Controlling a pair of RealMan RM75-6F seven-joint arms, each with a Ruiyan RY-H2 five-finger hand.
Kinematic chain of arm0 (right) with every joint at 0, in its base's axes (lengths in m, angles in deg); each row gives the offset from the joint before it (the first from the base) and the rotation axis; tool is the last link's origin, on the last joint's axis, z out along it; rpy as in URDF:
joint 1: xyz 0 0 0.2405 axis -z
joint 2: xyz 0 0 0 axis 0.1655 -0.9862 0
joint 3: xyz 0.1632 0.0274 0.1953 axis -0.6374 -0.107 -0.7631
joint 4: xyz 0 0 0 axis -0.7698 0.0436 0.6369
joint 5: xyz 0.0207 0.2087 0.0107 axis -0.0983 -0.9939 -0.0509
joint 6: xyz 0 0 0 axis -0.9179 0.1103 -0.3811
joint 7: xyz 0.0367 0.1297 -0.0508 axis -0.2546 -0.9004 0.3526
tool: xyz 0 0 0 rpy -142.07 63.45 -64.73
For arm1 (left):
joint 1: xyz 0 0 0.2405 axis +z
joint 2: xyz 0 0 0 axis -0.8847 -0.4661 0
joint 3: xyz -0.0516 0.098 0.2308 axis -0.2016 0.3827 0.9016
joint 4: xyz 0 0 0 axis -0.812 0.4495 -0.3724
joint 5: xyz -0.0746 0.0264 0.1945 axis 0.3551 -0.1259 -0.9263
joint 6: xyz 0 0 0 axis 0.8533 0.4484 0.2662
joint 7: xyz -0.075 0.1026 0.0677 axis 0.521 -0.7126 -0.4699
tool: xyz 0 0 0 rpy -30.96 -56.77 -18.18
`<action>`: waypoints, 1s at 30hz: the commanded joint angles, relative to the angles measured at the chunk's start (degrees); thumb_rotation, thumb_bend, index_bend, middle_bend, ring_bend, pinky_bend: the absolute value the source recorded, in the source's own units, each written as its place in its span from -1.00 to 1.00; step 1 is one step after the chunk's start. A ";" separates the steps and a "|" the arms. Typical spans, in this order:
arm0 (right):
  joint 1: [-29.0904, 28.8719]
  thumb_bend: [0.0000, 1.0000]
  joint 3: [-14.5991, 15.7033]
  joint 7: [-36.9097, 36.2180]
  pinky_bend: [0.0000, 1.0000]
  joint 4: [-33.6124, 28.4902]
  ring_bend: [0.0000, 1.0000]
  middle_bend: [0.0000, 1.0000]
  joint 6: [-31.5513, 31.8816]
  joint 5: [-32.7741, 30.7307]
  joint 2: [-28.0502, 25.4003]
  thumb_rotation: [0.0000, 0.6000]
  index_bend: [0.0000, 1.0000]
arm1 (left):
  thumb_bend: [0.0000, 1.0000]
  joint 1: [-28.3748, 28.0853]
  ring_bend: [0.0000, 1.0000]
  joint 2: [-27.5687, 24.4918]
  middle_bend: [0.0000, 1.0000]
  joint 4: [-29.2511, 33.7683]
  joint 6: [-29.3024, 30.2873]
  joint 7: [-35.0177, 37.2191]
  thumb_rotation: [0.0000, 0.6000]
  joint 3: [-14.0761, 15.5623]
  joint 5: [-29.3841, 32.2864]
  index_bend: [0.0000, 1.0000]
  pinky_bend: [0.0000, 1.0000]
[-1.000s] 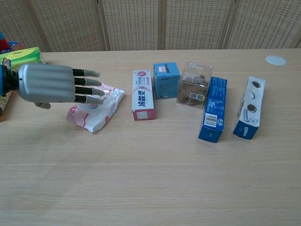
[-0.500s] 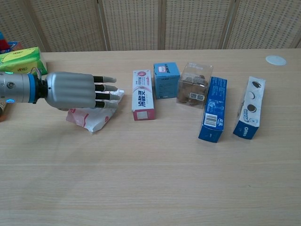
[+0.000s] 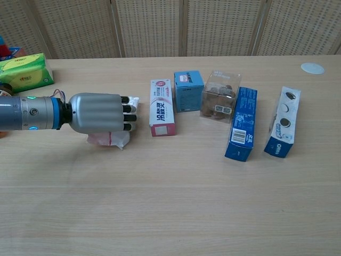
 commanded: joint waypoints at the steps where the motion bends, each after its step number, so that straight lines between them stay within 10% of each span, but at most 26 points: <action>1: -0.04 -1.00 0.07 -0.15 -1.00 0.03 -1.00 -1.00 -0.08 0.09 -0.01 1.00 -1.00 | -1.00 0.15 0.42 0.72 0.51 -1.03 2.00 1.20 1.00 1.01 -0.04 0.63 0.34; 12: -0.09 -1.00 0.25 -0.01 -1.00 -0.10 -1.00 -1.00 -0.16 0.31 -0.01 1.00 -1.00 | -1.00 -1.04 0.46 -6.20 0.55 6.81 9.51 0.76 1.00 -0.34 1.37 0.65 0.38; 30: 0.43 -1.00 0.65 0.34 -1.00 -0.87 -1.00 -1.00 1.32 1.69 -0.29 1.00 -1.00 | -1.00 -4.46 0.44 -32.50 0.52 43.56 10.54 -13.74 1.00 -10.12 6.09 0.64 0.37</action>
